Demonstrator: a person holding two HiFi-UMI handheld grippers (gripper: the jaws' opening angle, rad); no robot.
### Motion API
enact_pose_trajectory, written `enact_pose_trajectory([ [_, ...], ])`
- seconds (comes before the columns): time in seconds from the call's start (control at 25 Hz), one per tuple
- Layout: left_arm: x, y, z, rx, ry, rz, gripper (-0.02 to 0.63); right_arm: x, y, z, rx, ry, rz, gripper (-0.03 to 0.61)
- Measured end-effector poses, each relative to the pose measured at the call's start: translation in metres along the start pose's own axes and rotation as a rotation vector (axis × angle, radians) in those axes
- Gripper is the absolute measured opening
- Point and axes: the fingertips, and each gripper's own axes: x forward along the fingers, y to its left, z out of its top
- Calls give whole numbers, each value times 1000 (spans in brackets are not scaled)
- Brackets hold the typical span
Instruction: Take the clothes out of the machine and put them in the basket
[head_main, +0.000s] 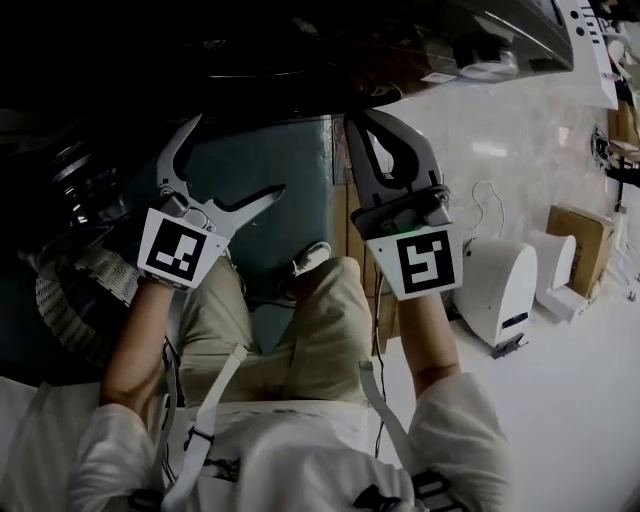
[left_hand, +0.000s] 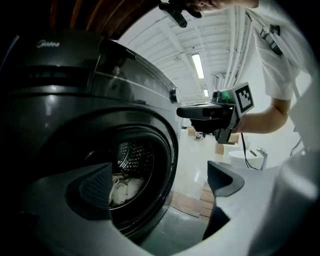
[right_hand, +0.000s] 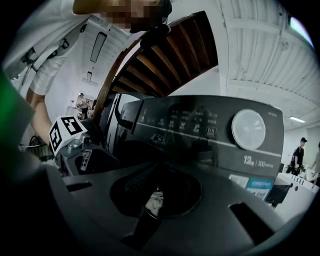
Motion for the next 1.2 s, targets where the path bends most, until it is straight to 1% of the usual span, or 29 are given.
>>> enact_pose_trajectory([
  [0.12, 24, -3, -33, 21, -7, -9, 569, 3, 0, -37, -12, -13, -1, 14],
  [0.28, 58, 10, -66, 38, -31, 14, 569, 14, -1, -80, -32, -40, 2, 14],
  [0.48, 91, 25, -79, 114, -78, 61, 569, 24, 1, -118, -54, -90, 18, 14],
  [0.6, 105, 41, -86, 130, -111, 86, 569, 33, 6, -141, -95, -113, 32, 14],
  [0.72, 122, 55, -82, 189, -149, 85, 569, 42, 4, -152, -129, -138, 27, 14],
  [0.8, 134, 63, -83, 218, -154, 86, 569, 45, 3, -156, -167, -153, 24, 14],
  [0.96, 150, 77, -110, 241, -144, 137, 569, 44, 11, -176, -201, -196, 12, 14],
  [1.04, 152, 87, -105, 240, -150, 164, 568, 43, 14, -176, -202, -210, 1, 14],
  [1.12, 157, 97, -97, 237, -135, 181, 568, 43, 16, -172, -183, -220, -7, 14],
  [1.2, 171, 109, -96, 247, -84, 196, 568, 41, 18, -173, -160, -219, -16, 14],
])
